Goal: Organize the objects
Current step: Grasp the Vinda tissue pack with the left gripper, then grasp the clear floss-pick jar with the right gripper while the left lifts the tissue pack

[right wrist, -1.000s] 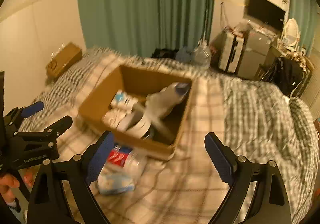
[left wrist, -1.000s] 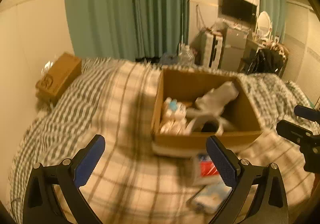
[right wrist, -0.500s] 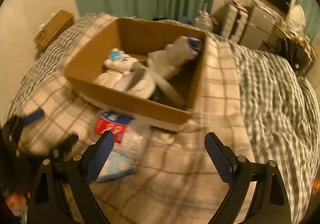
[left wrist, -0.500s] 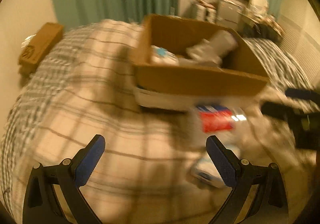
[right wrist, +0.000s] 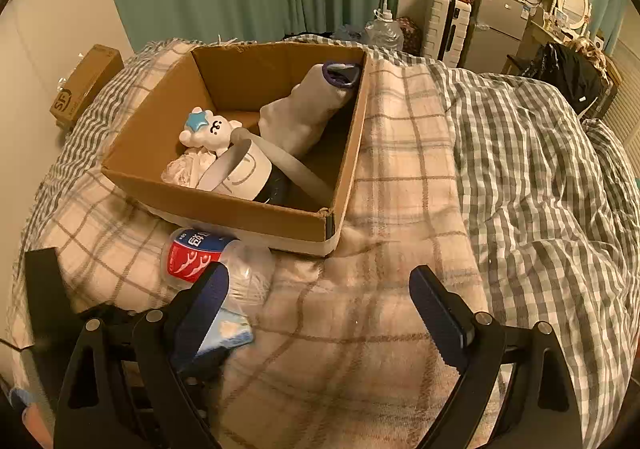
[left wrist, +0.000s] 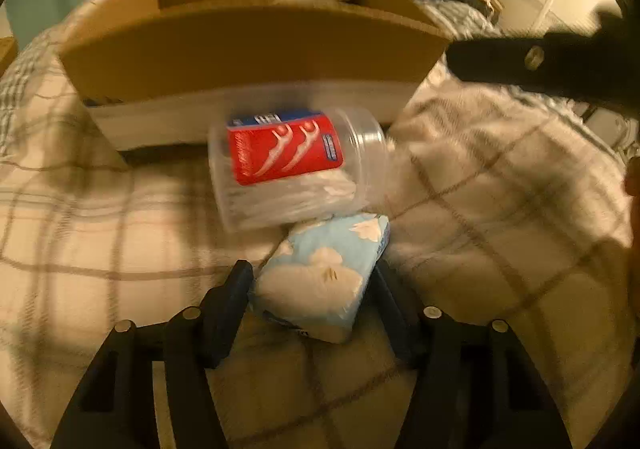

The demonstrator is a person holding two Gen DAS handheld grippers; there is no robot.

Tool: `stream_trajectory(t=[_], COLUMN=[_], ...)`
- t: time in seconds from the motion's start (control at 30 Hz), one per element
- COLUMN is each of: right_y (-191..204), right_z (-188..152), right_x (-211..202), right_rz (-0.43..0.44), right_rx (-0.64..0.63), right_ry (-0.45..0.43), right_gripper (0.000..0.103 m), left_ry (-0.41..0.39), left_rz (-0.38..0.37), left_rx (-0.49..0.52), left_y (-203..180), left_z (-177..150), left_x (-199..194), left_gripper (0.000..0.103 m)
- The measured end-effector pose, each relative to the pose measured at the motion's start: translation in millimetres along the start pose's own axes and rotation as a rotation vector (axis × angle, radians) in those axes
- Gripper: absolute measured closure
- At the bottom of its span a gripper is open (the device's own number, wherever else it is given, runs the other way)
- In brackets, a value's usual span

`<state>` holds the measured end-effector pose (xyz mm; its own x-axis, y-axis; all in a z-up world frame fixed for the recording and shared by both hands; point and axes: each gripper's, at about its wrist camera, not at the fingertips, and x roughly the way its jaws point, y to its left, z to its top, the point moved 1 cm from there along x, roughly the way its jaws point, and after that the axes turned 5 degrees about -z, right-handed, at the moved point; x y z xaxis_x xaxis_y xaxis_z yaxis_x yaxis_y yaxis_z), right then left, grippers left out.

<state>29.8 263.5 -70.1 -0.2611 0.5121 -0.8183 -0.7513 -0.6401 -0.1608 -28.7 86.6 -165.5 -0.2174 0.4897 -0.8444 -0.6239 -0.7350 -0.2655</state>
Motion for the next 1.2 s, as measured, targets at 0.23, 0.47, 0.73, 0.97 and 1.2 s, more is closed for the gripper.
stream_trajectory(t=[0.23, 0.47, 0.73, 0.97, 1.2], right_y=[7, 47, 103, 104, 113], right_z=[3, 9, 3, -2, -8], right_x=[-6, -6, 42, 62, 70], right_rz=[0.006, 0.069, 0.012, -0.055, -0.055], right_rx=[-0.004, -0.049, -0.076, -0.058, -0.091], right_ry=[-0.029, 0.000, 0.117, 0.130, 0.129], right_gripper=[0.009, 0.000, 0.000, 0.000, 0.008], left_ry=[-0.183, -0.323, -0.291, -0.263, -0.258], left_rz=[0.067, 0.307, 0.360, 0.344, 0.344], left_rx=[-0.056, -0.128, -0.145, -0.191, -0.199], left_y=[22, 68, 89, 101, 100], left_z=[-1, 17, 11, 9, 8], left_x=[-74, -110, -92, -77, -75], left_gripper=[0.043, 0.043, 0.043, 0.043, 0.043])
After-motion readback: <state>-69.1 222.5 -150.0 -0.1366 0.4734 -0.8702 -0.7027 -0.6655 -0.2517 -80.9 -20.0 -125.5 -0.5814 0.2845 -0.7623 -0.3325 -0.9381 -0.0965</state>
